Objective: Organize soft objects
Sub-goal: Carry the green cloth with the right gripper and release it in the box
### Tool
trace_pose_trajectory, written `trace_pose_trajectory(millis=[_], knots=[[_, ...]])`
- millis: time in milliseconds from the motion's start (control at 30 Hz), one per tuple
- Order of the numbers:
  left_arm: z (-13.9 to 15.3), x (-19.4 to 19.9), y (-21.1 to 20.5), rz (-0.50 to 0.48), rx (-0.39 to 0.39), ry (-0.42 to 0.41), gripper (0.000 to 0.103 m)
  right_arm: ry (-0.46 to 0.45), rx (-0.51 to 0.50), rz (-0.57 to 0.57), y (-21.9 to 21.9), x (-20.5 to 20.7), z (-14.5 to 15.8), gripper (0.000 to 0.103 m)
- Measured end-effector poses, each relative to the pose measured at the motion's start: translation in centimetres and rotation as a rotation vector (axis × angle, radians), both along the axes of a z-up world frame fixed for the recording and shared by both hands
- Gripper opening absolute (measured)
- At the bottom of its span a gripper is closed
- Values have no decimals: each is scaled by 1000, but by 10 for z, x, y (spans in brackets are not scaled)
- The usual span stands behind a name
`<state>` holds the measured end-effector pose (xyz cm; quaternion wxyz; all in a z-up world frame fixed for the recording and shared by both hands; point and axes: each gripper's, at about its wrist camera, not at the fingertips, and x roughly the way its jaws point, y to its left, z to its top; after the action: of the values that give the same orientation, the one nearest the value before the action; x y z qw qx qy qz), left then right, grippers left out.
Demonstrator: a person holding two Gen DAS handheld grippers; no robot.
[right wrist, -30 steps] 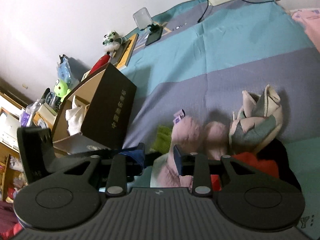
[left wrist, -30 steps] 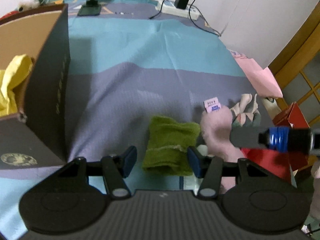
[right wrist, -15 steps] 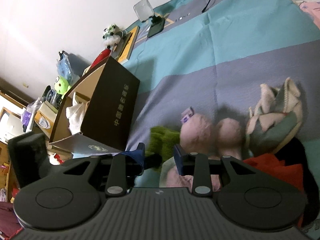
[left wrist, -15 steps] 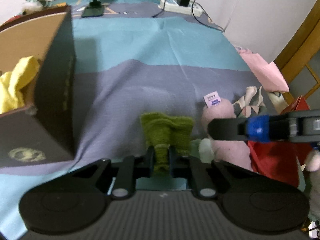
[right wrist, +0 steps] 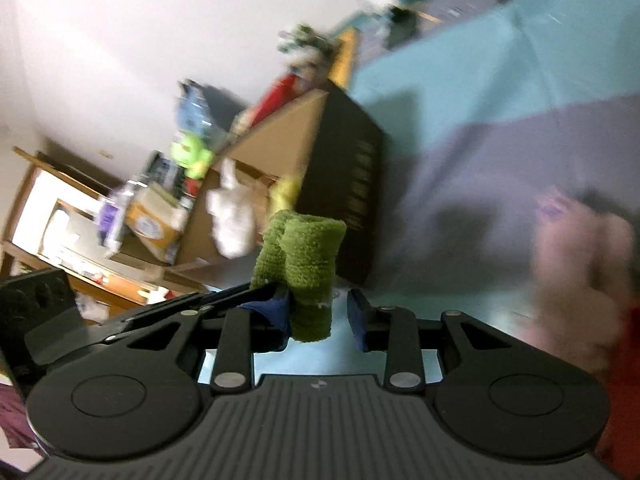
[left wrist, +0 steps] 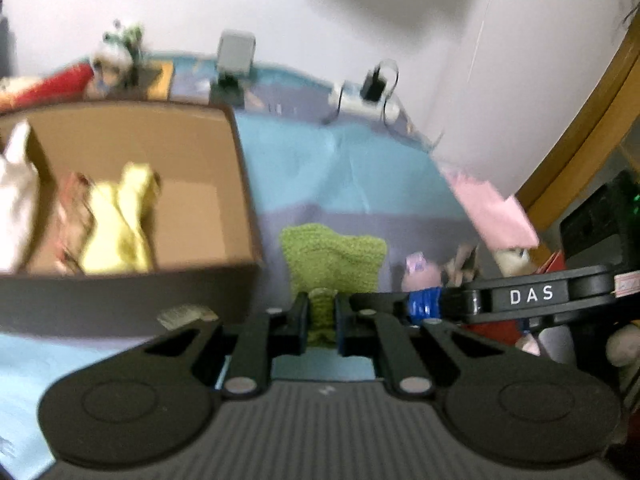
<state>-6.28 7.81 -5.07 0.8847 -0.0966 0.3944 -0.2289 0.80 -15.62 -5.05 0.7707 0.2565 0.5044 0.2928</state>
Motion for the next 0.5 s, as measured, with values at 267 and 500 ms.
trace_pose_trajectory(millis=[267,500], knots=[[47,20,80,58,-18,-139,8,-146,54,33,85,29,31,15],[21,60,142,159,69,-60,8,-116,-13,52,168,60,-1,16]])
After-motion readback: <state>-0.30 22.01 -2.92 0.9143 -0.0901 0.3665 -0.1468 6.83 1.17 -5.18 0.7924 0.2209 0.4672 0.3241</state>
